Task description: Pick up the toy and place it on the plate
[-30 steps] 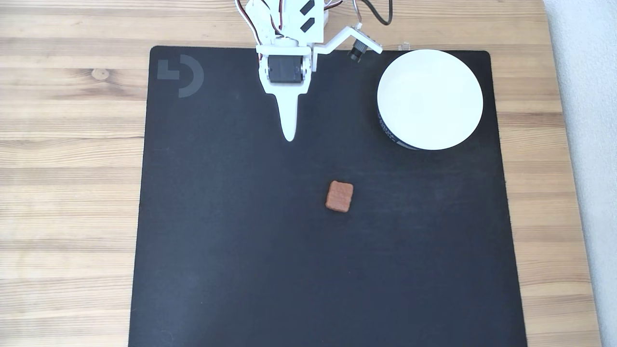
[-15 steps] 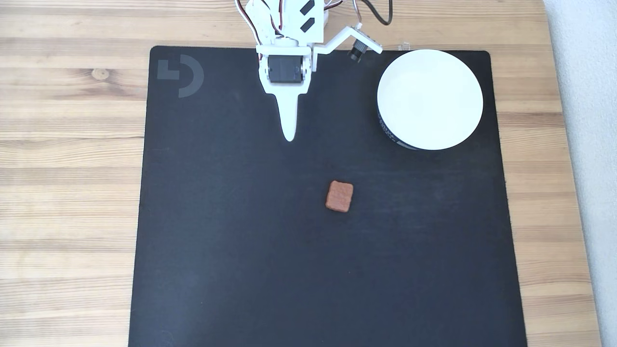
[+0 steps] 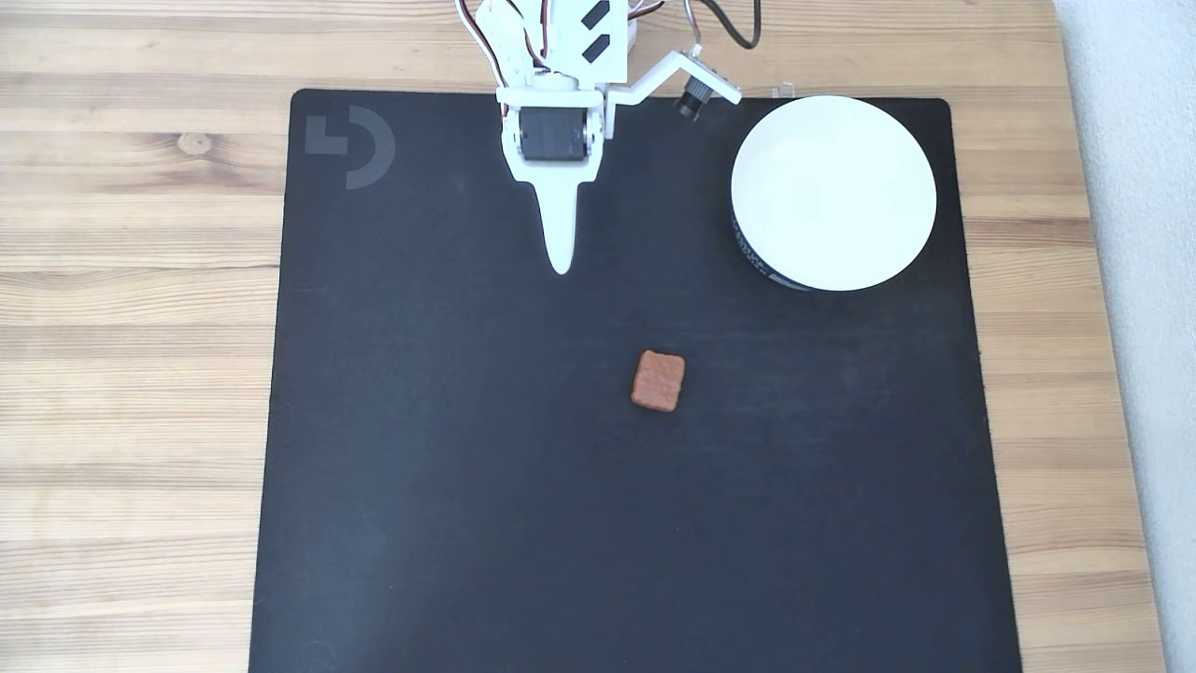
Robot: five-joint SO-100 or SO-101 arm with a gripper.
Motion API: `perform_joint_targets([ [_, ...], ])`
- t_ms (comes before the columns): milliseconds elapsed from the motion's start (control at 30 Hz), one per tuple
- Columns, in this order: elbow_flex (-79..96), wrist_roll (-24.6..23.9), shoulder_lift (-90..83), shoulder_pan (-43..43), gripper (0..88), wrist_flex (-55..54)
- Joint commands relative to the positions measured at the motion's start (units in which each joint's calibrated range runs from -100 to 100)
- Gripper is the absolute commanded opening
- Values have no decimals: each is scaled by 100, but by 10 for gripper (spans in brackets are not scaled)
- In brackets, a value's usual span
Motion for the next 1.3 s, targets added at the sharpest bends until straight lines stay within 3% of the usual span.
perform_joint_targets([
  [0, 78, 0, -75, -9, 23, 28],
  [1267, 78, -21, -75, 33, 23, 28],
])
